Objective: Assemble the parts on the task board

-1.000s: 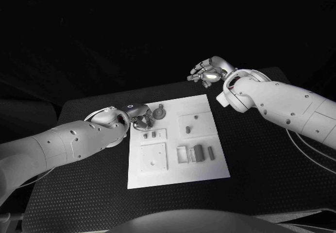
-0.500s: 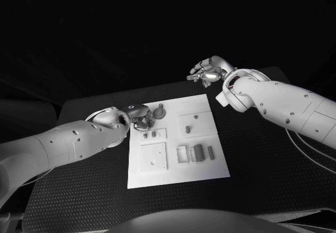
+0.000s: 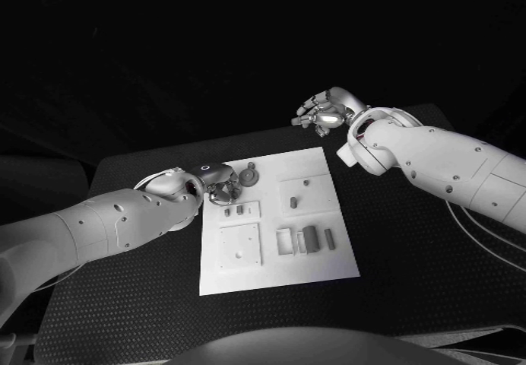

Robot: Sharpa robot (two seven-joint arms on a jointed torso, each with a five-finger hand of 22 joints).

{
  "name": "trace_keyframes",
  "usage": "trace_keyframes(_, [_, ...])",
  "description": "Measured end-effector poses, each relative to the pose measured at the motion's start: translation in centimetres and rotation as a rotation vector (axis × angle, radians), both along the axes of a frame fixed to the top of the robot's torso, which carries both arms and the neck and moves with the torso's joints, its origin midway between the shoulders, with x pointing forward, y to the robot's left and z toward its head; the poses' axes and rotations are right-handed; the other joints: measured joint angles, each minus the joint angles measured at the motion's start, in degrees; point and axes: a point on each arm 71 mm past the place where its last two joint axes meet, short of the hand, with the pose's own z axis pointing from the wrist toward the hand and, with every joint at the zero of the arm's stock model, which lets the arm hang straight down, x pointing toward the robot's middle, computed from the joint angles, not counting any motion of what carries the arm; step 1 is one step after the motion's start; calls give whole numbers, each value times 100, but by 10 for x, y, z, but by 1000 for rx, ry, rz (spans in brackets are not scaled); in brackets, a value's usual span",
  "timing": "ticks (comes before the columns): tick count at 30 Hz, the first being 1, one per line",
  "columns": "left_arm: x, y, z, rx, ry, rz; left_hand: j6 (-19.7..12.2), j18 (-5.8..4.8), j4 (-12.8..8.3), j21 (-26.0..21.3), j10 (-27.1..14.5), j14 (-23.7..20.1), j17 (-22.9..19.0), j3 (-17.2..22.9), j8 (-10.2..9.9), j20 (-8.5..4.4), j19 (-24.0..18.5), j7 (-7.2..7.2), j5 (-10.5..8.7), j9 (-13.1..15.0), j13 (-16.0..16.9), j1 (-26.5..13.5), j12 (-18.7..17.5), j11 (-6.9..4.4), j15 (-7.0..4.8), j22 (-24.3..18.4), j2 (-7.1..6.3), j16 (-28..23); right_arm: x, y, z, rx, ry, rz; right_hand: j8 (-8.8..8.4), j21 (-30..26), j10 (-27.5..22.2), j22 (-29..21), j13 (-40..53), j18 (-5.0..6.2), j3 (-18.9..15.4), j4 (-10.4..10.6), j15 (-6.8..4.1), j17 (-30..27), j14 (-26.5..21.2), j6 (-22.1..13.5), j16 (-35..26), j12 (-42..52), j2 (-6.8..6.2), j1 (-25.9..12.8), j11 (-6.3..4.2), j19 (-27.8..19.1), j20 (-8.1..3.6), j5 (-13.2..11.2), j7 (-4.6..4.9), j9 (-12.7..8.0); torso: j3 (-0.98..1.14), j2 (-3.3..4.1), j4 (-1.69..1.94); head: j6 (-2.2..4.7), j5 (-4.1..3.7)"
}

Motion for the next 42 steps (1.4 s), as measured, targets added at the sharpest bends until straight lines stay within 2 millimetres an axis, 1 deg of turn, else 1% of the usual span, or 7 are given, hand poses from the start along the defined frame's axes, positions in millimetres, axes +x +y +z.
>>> trace_keyframes(9, [0,1,0,1,0,1,-46,0,0,0,2,0,-6,0,-12,-11,-13,44,0,-15,6,-14,0,-2,0,-1,-13,0,0,-1,0,0,0,-1,0,0,0,0,0,0,0,0,8,0,9,-1,0,0,0,0,0,23,-5,0,0,5,0,-2,3,1,-8])
trace_keyframes(11, [0,1,0,1,0,1,-58,0,-1,0,31,-1,-6,-2,-14,-11,-13,49,0,-15,19,-12,0,-30,0,-1,-15,0,0,-1,0,0,0,-1,0,0,0,-1,0,0,0,0,9,0,9,-7,0,0,0,0,0,22,-4,0,5,5,-1,-2,5,4,-10])
trace_keyframes(14, [0,1,0,1,1,2,-149,0,-1,0,46,-21,-6,-31,-67,-15,-10,66,-29,-28,29,-3,0,-17,-20,-1,-85,0,0,-1,0,0,0,-1,0,0,0,-1,0,0,0,0,9,0,9,-13,0,0,0,0,0,22,-4,0,11,5,-5,-1,5,8,-11])
trace_keyframes(16, [0,2,-1,3,2,5,-194,-3,-1,0,52,-21,-6,-31,-90,-36,-10,96,-29,-61,36,-2,0,-11,-21,-1,-86,0,0,-1,0,-1,0,-1,0,0,0,-1,0,0,0,0,9,0,9,-14,0,0,0,0,0,22,-4,0,11,4,-8,-1,5,9,-11])
trace_keyframes(18, [0,4,-2,7,4,10,-243,-43,-1,0,52,-21,-6,-31,-110,-51,-9,115,-29,-71,40,-2,0,-11,-21,-1,-86,0,0,-1,0,-1,0,-2,0,0,0,-1,2,0,0,0,9,0,9,-14,0,0,0,0,0,22,-4,0,11,4,-8,2,6,10,-9])
trace_keyframes(35, [1,10,-3,18,9,29,-601,-41,-2,0,76,-21,-17,-93,-263,-52,-9,65,-67,-154,92,21,-46,-32,-21,-2,-154,0,0,-2,0,-1,1,-3,0,0,14,-2,4,0,0,0,10,-5,10,-21,0,0,0,0,13,22,-2,0,0,3,-9,3,5,6,-2])
trace_keyframes(42, [1,12,-3,19,8,32,-607,-36,-2,0,85,1,-17,-93,-262,-52,-9,71,-67,-165,102,21,-46,-40,-43,-3,-154,0,0,-2,0,-2,1,-4,0,0,13,-2,4,0,0,0,11,-5,11,-21,0,0,0,0,13,21,-1,0,-1,2,-8,3,5,13,-1])
